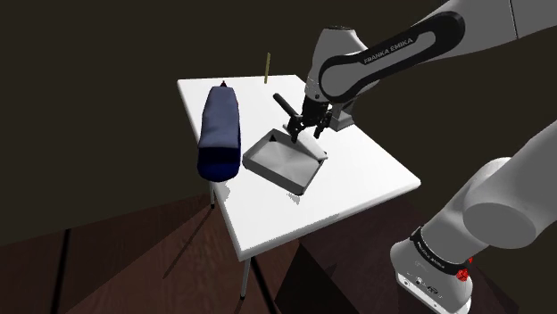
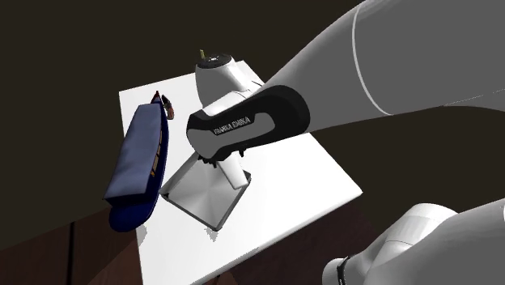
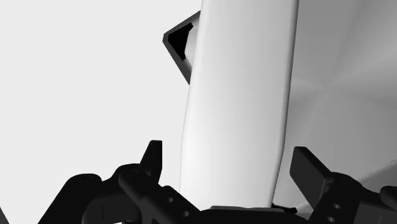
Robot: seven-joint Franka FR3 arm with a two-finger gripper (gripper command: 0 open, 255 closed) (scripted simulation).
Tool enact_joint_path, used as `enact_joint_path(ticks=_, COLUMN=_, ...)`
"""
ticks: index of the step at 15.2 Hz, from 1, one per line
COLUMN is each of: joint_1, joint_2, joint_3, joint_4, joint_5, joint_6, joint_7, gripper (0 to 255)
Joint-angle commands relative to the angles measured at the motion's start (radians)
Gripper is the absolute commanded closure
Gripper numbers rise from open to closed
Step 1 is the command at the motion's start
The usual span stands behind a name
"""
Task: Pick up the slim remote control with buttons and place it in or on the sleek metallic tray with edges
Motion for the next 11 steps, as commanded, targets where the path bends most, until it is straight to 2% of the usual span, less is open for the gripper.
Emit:
enact_joint_path(ticks=1, joint_1=0.000, joint_2=-0.022, joint_3=0.000, joint_4=0.014, joint_5=0.002, joint_6=-0.036, joint_7=-0.001, gripper=0)
enact_joint_path(ticks=4, joint_1=0.000, joint_2=-0.077, joint_3=-0.002, joint_4=0.058, joint_5=0.005, joint_6=-0.135, joint_7=-0.004, gripper=0)
enact_joint_path(ticks=11, joint_1=0.000, joint_2=-0.077, joint_3=-0.002, joint_4=0.058, joint_5=0.005, joint_6=-0.135, joint_7=-0.004, gripper=0)
